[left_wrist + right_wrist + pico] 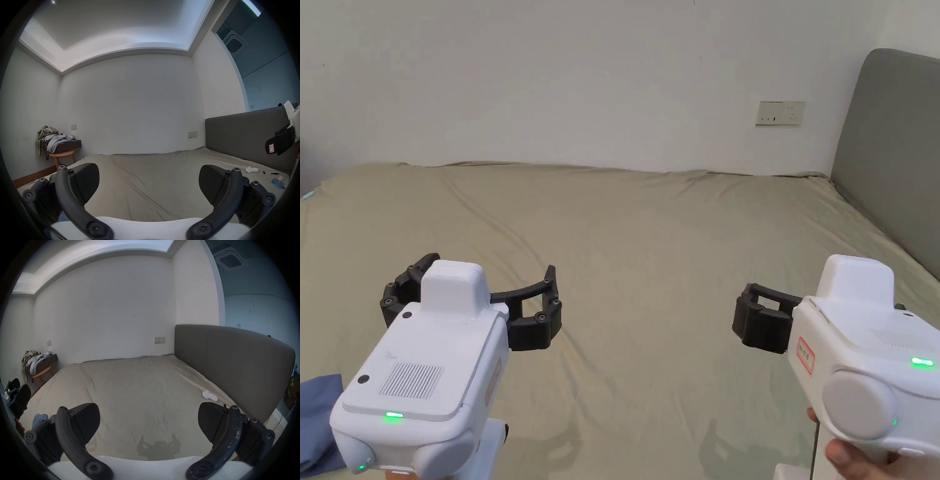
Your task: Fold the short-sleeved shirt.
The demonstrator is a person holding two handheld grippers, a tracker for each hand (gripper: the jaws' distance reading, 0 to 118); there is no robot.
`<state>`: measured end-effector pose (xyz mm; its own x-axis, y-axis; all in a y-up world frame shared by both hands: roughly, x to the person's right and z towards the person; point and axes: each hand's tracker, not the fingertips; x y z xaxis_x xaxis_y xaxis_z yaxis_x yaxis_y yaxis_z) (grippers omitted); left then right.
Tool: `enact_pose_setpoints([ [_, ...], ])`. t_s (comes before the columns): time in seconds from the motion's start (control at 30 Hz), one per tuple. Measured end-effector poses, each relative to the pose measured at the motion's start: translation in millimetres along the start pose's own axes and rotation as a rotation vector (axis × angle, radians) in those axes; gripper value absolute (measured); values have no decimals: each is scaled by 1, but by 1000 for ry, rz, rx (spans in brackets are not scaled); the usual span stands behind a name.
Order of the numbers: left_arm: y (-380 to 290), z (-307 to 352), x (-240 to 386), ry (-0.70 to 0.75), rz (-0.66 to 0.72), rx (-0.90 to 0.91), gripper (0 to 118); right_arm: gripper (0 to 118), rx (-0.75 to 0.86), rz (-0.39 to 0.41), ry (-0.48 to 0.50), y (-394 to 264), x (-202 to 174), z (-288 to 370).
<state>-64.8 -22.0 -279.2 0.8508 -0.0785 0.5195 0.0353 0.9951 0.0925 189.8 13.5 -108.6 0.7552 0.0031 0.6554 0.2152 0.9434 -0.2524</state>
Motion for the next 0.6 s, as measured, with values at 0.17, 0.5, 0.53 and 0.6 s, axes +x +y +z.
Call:
enact_pose_setpoints([
  [0.17,0,0,0,2,-3,0,118,118,160,1,35,-8,2,6],
  [0.5,1,0,-2,7,3,6,118,118,342,61,47,-16,1,7],
  [0.53,1,0,-2,7,4,5,118,118,339,57,47,-15,1,7],
  [0.6,1,-1,-2,9,2,4,118,118,333,51,54,-15,1,6],
])
